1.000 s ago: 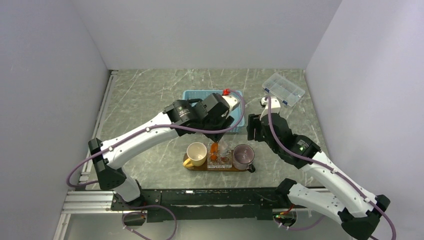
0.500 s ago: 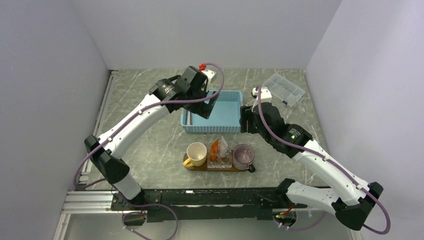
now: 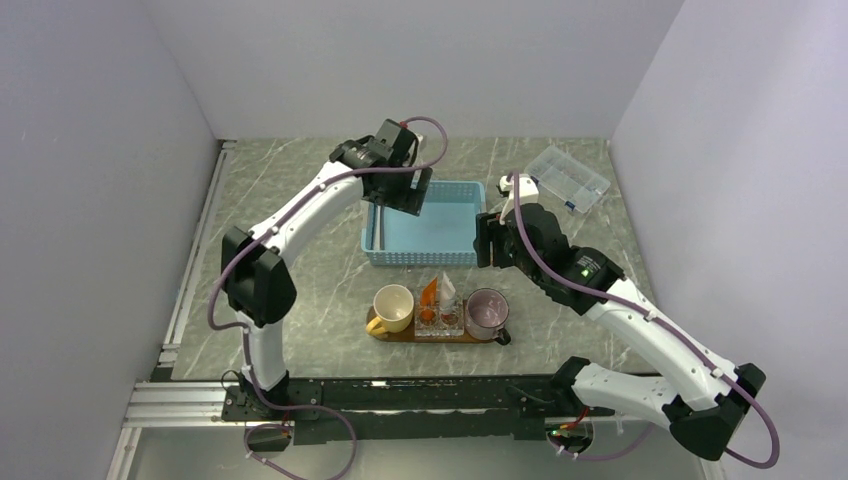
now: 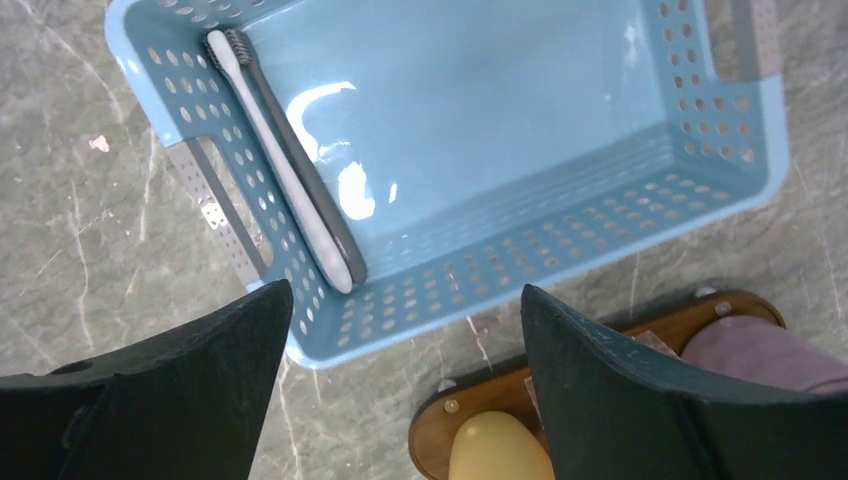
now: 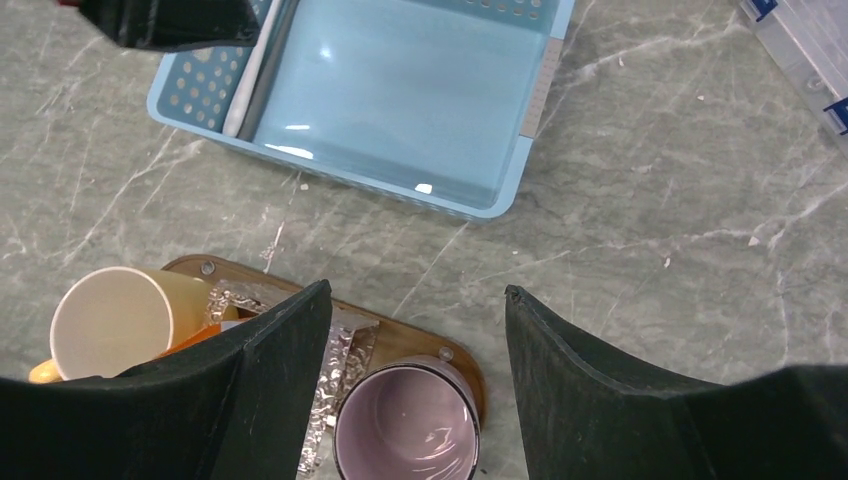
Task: Prepare toiletry sets of a toothbrush and toothpaste on the tray
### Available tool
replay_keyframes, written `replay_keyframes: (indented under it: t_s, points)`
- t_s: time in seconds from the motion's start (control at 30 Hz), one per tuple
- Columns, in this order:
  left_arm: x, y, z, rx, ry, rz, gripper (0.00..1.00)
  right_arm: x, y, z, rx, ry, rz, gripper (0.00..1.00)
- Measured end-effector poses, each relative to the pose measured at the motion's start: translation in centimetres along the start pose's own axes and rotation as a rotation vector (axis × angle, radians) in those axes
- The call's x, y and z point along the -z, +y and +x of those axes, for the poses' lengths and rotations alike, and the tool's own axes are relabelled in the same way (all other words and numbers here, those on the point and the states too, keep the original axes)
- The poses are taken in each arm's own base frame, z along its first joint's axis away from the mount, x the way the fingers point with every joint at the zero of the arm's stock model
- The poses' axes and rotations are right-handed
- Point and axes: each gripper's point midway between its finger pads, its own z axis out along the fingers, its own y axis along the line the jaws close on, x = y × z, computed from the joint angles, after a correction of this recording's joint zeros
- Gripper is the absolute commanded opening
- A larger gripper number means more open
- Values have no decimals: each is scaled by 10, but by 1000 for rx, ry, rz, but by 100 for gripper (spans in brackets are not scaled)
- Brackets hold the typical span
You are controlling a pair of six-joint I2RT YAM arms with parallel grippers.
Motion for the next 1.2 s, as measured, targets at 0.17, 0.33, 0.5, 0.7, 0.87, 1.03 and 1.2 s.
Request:
replay_keyframes:
  t_s: [0.17, 0.33, 0.5, 0.7, 0.87, 1.03, 1.2]
  points:
    - [-35, 11, 4, 72, 52, 7, 65, 2, 2, -1, 6, -4, -21, 67]
    - [-72, 15, 10, 118, 114, 11, 60, 3, 2, -1, 12, -4, -28, 68]
    - [-95, 21, 18, 143, 157, -17, 62, 3, 2, -2, 29, -4, -30, 68]
    - [-106, 32, 11, 147, 148, -69, 62, 2, 1, 0, 40, 1, -32, 68]
    - [-114, 45, 14, 151, 163, -119, 63, -1, 1, 2, 41, 4, -36, 68]
    - [-118, 58, 21, 155, 189, -163, 62, -4, 2, 7, 43, 13, -42, 68]
    - [-120, 68, 23, 170, 195, -176, 62, -6, 4, 9, 47, 21, -51, 68]
